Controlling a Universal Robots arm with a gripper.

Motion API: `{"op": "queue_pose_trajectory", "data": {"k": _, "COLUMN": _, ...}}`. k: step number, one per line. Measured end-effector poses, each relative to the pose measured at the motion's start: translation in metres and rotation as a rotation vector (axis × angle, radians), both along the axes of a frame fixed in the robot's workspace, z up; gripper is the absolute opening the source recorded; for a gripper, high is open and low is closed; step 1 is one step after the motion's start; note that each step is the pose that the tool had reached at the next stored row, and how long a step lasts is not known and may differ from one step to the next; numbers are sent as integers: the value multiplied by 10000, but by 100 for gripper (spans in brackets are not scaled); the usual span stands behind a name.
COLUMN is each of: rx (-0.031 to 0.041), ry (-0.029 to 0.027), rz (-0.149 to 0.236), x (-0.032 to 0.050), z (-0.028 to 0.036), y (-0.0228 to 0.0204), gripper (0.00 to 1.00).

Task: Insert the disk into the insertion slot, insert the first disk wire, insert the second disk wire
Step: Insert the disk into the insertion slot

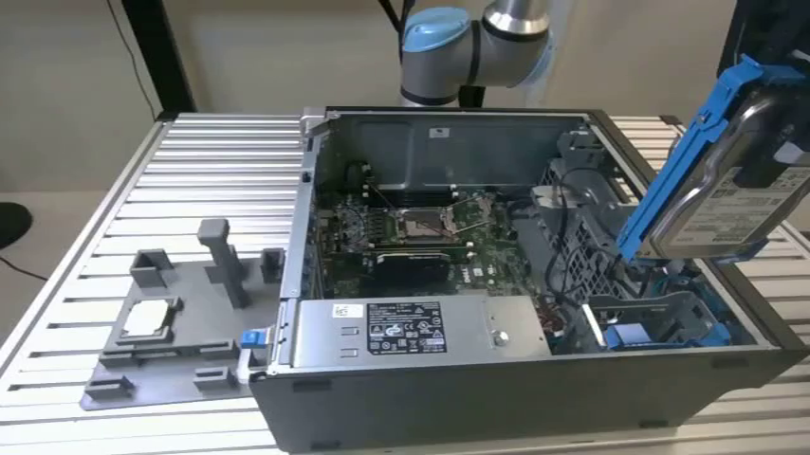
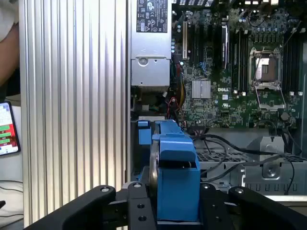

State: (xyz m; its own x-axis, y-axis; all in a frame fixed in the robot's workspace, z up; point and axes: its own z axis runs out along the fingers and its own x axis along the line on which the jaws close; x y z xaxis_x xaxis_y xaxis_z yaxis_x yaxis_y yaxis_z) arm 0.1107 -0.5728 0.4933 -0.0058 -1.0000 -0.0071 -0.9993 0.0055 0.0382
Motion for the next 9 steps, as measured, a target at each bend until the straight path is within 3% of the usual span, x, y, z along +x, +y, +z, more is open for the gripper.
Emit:
{"op": "queue_pose_trajectory", "data": {"k": 4, "rx": 39, "ry": -1, "rz": 4, "x": 0, "z": -19, "y": -22, "gripper": 0}}
{"op": "queue_pose_trajectory", "data": {"k": 7, "rx": 179, "ry": -1, "rz": 4, "x": 1, "z": -52, "y": -86, "gripper": 0}}
{"op": "queue_pose_trajectory", "data": {"k": 9, "rx": 239, "ry": 0, "rz": 3, "x": 1, "z": -86, "y": -102, "gripper": 0}}
